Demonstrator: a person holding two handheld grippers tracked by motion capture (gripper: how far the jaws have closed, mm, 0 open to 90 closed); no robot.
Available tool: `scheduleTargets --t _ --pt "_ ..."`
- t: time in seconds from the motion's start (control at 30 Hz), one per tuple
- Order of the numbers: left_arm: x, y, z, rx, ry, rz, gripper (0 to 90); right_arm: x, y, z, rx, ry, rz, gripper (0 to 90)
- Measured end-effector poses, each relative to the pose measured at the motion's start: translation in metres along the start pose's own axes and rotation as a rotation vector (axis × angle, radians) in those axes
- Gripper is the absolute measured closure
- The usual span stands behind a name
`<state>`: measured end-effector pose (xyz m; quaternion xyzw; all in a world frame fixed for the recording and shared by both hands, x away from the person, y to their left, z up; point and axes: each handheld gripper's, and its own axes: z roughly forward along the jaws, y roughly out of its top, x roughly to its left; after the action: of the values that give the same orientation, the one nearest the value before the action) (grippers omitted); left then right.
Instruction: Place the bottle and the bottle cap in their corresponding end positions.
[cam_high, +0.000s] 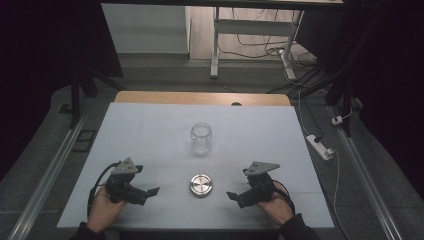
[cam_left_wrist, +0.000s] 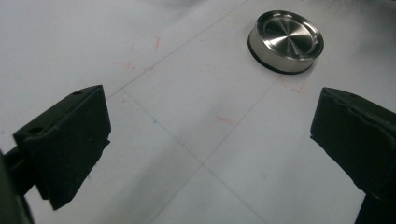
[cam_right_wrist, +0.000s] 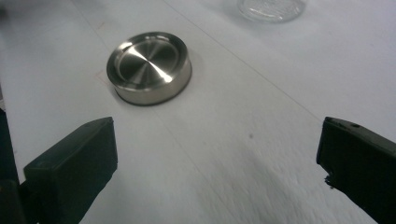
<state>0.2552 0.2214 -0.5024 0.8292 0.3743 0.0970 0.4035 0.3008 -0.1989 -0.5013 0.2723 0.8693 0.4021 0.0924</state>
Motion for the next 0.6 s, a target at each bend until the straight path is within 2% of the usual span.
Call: scheduleTargets --t 0.6 --pt "0.002 -0.036 -0.032 -0.029 0.041 -0.087 0.0 -0.012 -0.029 -0.037 -0.009 -0.075 0.082 0.0"
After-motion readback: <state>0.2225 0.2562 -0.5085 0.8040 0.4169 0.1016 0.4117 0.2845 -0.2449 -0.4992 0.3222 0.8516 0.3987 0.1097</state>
